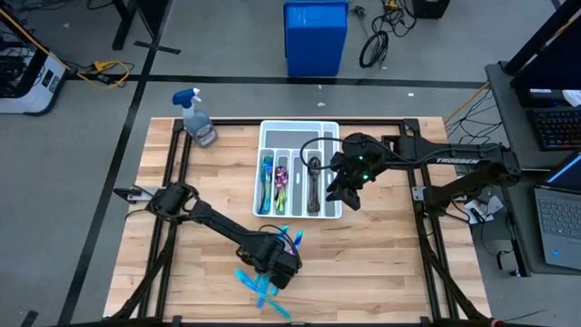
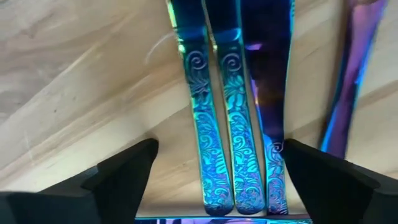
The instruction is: Sort silverware
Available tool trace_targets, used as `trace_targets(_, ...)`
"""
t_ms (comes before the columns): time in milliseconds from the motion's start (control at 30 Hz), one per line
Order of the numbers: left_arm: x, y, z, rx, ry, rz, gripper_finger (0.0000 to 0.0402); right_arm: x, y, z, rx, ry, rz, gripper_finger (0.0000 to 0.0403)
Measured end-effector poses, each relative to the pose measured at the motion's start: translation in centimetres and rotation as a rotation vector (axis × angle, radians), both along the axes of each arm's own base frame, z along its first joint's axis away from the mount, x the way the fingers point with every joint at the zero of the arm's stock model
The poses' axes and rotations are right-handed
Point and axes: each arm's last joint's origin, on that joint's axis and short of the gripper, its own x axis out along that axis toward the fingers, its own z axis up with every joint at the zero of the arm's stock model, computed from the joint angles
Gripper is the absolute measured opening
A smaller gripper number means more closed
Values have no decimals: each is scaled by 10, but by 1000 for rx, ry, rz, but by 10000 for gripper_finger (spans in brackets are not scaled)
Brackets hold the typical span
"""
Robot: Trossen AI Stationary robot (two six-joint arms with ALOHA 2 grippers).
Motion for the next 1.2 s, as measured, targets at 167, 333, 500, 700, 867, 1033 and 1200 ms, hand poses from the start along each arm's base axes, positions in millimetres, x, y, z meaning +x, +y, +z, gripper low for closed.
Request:
trace_targets(167, 0, 0, -1, -7, -9, -41, 273, 0, 0, 0, 11, 8, -8, 141)
trace_targets(333, -1, 0, -2, 7, -14, -42, 226, -1, 0, -1, 12, 17, -7, 141)
trace_targets(500, -2, 0, -6, 3, -16, -21, 206, -1, 1, -1, 26, 22, 6, 141)
trace_targets(700, 0, -1, -8, -15, -54, -72, 186, -1, 1, -1, 33, 21, 14, 141)
trace_targets(867, 1, -1, -8, -39, -56, -71, 120, -1, 1, -1, 33, 21, 13, 141)
trace_targets(1033, 3, 0, -5, -107, -43, -69, 67, -1, 1, -1, 33, 20, 14, 141)
trace_targets(1200, 5, 0, -2, -106, -45, -65, 41, -1, 1, -1, 31, 18, 14, 141)
